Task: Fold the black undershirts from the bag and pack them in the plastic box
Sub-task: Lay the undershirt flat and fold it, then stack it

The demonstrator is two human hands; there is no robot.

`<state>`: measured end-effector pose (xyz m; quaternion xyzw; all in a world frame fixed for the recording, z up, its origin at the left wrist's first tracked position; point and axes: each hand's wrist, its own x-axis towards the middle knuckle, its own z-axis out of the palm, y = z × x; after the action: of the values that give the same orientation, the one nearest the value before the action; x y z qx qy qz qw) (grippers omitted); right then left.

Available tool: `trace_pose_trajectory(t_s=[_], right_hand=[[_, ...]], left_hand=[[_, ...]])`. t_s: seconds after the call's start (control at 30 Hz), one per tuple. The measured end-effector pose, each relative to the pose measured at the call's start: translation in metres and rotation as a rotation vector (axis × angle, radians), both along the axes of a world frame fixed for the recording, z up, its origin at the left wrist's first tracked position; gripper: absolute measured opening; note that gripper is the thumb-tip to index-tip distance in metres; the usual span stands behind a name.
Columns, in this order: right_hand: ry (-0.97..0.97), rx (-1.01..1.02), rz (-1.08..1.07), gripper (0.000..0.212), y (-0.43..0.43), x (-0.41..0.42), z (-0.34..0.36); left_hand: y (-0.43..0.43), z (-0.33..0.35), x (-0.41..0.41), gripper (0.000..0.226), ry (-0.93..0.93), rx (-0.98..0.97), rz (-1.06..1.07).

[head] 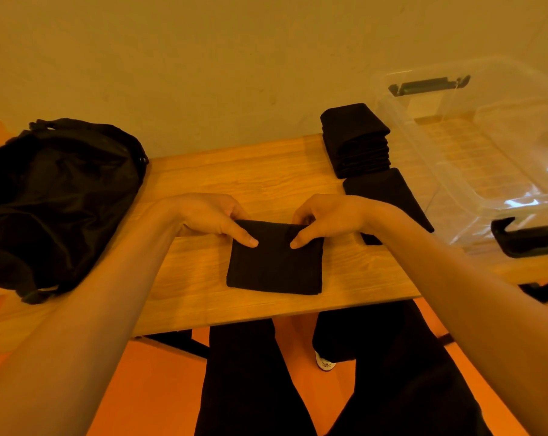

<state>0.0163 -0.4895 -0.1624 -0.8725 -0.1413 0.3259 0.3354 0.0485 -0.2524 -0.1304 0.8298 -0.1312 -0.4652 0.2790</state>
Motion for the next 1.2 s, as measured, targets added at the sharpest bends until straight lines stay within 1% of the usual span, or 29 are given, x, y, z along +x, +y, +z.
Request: trace_pose_trajectory(t_s=[0.07, 0.13, 0.23, 0.3, 0.47, 0.53, 0.63, 0.73, 0.8, 0.83, 0.9, 0.97, 1.1, 1.2], right_hand=[[-0.006, 0.052, -0.066, 0.023, -0.003, -0.007, 0.003], [0.002, 0.128, -0.16, 0.024, -0.008, -0.017, 0.005], [-0.005, 0.265, -0.335, 0.017, -0.013, -0.033, 0.007], [-0.044, 0.305, -0.427, 0.013, -0.016, -0.044, 0.008], [-0.126, 0.463, -0.695, 0.017, -0.019, -0.07, 0.006], [-0.189, 0.478, -0.79, 0.023, -0.022, -0.078, 0.004], [-0.296, 0.506, -0.915, 0.031, -0.027, -0.086, 0.0], [-0.313, 0.553, -1.029, 0.038, -0.033, -0.091, -0.003], [-0.355, 0.53, -1.059, 0.044, -0.036, -0.096, -0.005], [-0.407, 0.49, -1.053, 0.047, -0.036, -0.098, -0.006], [-0.525, 0.396, -1.014, 0.054, -0.037, -0.101, -0.009], [-0.596, 0.356, -0.98, 0.057, -0.038, -0.102, -0.011], [-0.622, 0.358, -1.038, 0.048, -0.045, -0.103, -0.01], [-0.661, 0.351, -1.122, 0.046, -0.046, -0.105, -0.009]], left_hand=[[0.002, 0.001, -0.002, 0.038, 0.003, -0.088, 0.034], [0.004, 0.001, -0.007, 0.034, 0.013, -0.222, 0.134], [0.001, -0.003, -0.013, 0.045, 0.09, -0.451, 0.359], [-0.005, -0.006, -0.016, 0.049, 0.115, -0.523, 0.436], [-0.025, -0.007, -0.014, 0.048, 0.111, -0.552, 0.465], [-0.036, -0.006, -0.012, 0.047, 0.083, -0.566, 0.462], [-0.056, -0.005, -0.011, 0.034, -0.041, -0.534, 0.422], [-0.073, -0.005, -0.011, 0.026, -0.149, -0.492, 0.347], [-0.083, -0.006, -0.011, 0.025, -0.174, -0.515, 0.326], [-0.088, -0.008, -0.01, 0.025, -0.18, -0.533, 0.323], [-0.097, -0.009, -0.007, 0.023, -0.174, -0.567, 0.319], [-0.105, -0.01, -0.003, 0.023, -0.157, -0.584, 0.298], [-0.121, -0.007, 0.009, 0.024, -0.112, -0.611, 0.249], [-0.136, -0.005, 0.019, 0.024, -0.137, -0.603, 0.216]])
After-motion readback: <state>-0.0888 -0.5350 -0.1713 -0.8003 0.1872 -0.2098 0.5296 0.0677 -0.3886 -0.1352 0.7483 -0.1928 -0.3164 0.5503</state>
